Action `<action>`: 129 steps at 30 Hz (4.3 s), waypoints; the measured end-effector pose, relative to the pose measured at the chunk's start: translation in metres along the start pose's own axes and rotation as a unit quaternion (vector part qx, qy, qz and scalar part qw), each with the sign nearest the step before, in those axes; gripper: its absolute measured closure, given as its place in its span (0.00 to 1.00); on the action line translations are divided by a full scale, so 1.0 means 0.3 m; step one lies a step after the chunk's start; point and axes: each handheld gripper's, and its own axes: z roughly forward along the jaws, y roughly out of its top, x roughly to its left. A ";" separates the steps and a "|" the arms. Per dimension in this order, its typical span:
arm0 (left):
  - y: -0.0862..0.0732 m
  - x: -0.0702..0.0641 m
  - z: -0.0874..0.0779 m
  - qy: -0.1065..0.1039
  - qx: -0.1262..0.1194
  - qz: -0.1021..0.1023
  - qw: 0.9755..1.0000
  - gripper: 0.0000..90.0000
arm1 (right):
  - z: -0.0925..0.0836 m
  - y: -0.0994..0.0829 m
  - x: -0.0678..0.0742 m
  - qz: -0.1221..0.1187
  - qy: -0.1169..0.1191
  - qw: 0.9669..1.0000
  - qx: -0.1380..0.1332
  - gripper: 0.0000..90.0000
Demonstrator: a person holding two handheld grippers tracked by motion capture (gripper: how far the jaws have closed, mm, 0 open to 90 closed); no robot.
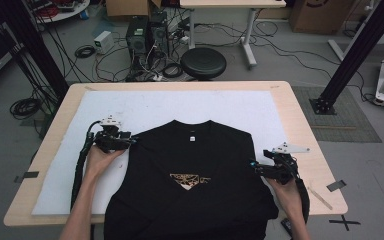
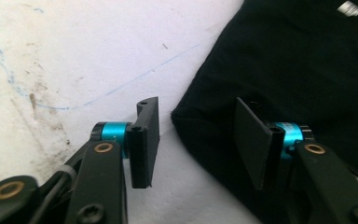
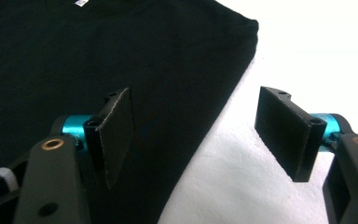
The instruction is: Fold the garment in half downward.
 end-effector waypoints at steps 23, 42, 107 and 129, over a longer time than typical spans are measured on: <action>-0.009 -0.017 -0.001 -0.031 -0.007 0.011 0.999 0.93 | 0.068 0.148 -0.062 0.000 -0.033 0.999 0.042 0.37; -0.011 -0.016 -0.001 -0.032 -0.008 0.003 0.999 0.93 | 0.193 0.259 -0.112 -0.024 -0.010 0.995 0.099 0.43; 0.064 -0.030 -0.003 -0.001 -0.018 -0.027 0.999 0.94 | 0.219 0.246 -0.111 -0.019 -0.058 0.997 0.056 0.97; 0.259 0.039 0.004 0.024 -0.056 -0.095 0.994 0.94 | 0.264 0.433 -0.187 -0.006 -0.087 0.995 0.056 0.97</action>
